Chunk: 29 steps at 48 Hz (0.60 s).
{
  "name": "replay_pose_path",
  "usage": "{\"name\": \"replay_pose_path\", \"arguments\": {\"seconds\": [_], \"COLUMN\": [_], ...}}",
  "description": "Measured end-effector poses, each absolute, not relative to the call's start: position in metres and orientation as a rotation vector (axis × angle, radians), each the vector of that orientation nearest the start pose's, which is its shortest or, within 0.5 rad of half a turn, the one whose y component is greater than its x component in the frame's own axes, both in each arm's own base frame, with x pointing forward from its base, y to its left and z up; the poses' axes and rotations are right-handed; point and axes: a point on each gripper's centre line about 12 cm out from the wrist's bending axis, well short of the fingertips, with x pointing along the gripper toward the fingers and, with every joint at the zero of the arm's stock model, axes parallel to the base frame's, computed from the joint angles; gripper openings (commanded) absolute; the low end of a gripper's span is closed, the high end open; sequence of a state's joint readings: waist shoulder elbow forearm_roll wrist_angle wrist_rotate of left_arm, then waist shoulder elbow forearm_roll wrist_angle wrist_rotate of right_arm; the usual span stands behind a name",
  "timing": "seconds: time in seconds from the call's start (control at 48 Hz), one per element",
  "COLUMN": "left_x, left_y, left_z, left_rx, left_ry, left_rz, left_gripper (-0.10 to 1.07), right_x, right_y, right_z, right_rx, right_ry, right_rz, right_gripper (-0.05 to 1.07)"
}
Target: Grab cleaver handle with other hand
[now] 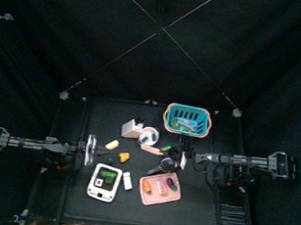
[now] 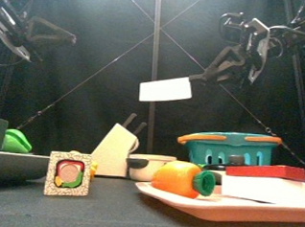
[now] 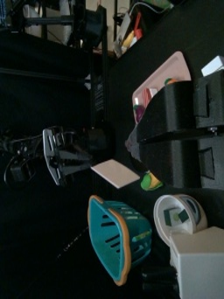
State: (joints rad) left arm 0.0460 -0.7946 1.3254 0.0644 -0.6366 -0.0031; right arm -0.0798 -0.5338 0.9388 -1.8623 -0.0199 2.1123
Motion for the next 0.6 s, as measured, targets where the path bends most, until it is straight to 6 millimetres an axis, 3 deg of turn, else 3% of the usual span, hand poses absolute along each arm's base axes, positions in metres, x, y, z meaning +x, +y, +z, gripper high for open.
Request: {"name": "replay_pose_path", "arguments": {"seconds": [0.271,0.604], "left_x": [0.224,0.260], "left_y": [-0.001,-0.005], "left_z": [0.217,0.200], "left_rx": [0.048,0.047], "left_ry": [0.007,0.110], "left_rz": [-0.022,-0.043], "left_gripper": [0.67,0.70], "right_x": [0.285,0.298], "right_y": [-0.005,0.009], "right_z": [0.252,0.252], "right_rx": [0.232,0.209], "right_ry": [0.395,0.405], "right_rz": [-0.074,-0.045], "right_gripper": [0.52,0.52]}}
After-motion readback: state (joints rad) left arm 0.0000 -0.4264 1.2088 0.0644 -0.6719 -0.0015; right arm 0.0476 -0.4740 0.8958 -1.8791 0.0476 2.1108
